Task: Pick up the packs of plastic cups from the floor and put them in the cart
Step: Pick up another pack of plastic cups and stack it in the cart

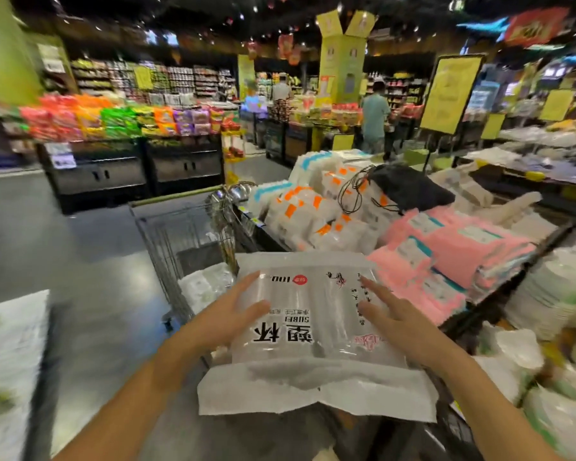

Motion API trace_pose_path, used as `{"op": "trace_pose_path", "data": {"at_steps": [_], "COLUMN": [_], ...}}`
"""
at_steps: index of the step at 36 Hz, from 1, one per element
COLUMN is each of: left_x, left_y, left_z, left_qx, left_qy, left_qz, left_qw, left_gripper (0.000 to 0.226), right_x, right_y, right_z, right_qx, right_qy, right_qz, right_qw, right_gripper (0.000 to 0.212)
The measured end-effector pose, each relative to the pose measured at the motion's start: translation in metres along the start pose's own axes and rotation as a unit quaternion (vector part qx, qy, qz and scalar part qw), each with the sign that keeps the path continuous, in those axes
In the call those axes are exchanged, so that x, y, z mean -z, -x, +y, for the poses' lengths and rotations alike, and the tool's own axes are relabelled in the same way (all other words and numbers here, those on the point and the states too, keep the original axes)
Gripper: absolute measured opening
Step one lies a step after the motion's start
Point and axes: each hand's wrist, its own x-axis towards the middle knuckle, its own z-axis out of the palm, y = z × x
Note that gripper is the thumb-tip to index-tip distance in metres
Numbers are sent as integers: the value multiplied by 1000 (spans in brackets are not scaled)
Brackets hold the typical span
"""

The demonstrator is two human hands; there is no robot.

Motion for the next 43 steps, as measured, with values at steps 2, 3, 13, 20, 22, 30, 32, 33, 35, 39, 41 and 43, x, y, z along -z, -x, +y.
{"op": "trace_pose_path", "data": {"at_steps": [2,3,13,20,22,30,32,33,35,39,41,43], "left_x": [5,7,32,74,91,166,182,190,203,228,237,245], "left_y": [-13,-19,-62,-107,-125,-190,-207,-215,-230,-263,-282,-303], "left_z": [-2,-2,-9,-28,-38,-77,-83,-87,-91,-105,-112,-116], "left_qx": [14,24,73,78,77,77,81,85,95,101,107,109], "left_qy": [-4,-1,4,18,21,37,35,35,41,44,47,54], "left_qz": [26,38,142,186,195,209,211,212,210,212,211,213], "left_qw": [1000,999,987,979,978,974,973,973,972,971,970,970], "left_gripper": [63,64,66,63,63,64,63,63,63,64,65,65], "right_x": [3,4,-6,-42,-55,-105,-115,-120,-127,-139,-145,-152], "right_y": [-28,-43,-180,-275,-302,-406,-430,-441,-460,-500,-522,-546], "right_z": [2,3,-8,-28,-37,-77,-85,-88,-95,-107,-111,-113], "right_qx": [24,33,115,140,147,152,150,151,152,157,158,165], "right_qy": [1,8,23,33,29,49,53,54,52,39,38,40], "right_qz": [-17,-24,-97,-132,-134,-138,-138,-140,-143,-150,-148,-149], "right_qw": [1000,999,988,981,980,978,977,977,977,975,976,974], "right_gripper": [54,54,53,50,52,52,52,52,52,53,53,53]}}
